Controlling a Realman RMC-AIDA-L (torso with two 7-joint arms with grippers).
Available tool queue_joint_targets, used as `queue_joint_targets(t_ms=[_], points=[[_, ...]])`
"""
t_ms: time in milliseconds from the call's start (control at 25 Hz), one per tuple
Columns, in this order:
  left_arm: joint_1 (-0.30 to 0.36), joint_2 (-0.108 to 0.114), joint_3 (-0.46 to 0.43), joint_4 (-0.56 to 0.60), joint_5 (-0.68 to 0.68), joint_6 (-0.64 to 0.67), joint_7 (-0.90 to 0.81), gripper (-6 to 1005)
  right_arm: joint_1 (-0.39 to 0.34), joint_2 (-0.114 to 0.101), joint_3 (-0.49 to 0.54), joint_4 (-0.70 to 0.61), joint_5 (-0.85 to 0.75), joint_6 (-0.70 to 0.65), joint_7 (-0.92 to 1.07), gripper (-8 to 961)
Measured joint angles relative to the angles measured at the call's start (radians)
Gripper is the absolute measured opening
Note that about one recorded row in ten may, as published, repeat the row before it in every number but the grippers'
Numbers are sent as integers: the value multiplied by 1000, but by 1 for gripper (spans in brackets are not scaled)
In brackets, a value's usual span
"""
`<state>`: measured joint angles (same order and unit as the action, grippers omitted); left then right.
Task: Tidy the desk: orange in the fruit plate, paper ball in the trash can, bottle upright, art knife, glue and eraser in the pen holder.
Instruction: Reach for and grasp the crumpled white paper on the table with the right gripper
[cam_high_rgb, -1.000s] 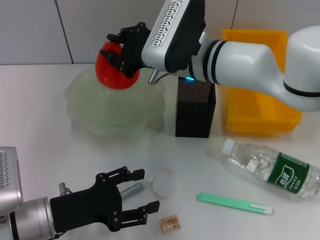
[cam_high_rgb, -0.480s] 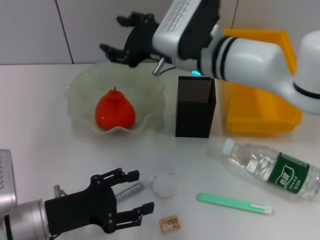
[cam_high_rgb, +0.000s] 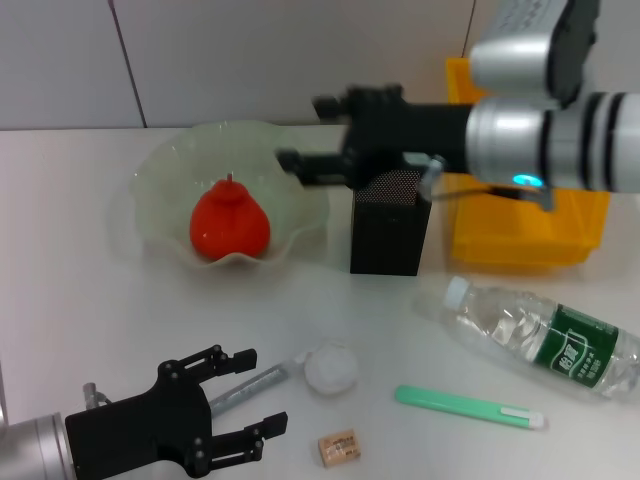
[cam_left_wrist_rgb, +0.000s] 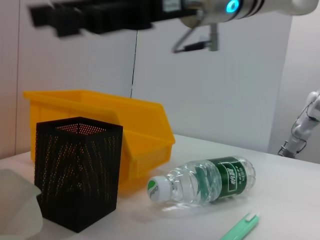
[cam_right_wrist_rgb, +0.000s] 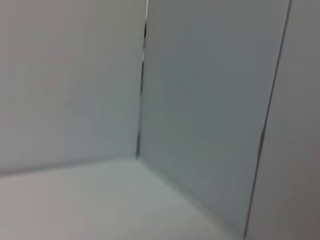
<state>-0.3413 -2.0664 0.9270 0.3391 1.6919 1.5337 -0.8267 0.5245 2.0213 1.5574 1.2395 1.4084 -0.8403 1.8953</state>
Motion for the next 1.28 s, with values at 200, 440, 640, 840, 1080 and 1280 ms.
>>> queue_joint_targets(t_ms=[200, 440, 640, 840, 1080, 1280], points=[[1, 0, 1, 0, 0, 2, 0, 796, 4, 28, 167, 203, -451, -393, 389, 784], [-1, 0, 1, 0, 3, 10, 0, 795, 124, 18, 250, 321, -707, -844, 605, 782], [2, 1, 0, 11, 5, 10, -1, 795, 166, 23, 228, 296, -708, -898, 602, 779], [17, 3, 1, 40, 6, 18, -12, 795, 179, 34, 93, 256, -715, -848, 439, 777], [28, 3, 0, 51, 6, 27, -14, 795, 169, 47, -5, 227, -719, -734, 391, 774], [35, 4, 3, 60, 7, 27, -13, 795, 161, 56, -75, 182, -720, -630, 386, 771]])
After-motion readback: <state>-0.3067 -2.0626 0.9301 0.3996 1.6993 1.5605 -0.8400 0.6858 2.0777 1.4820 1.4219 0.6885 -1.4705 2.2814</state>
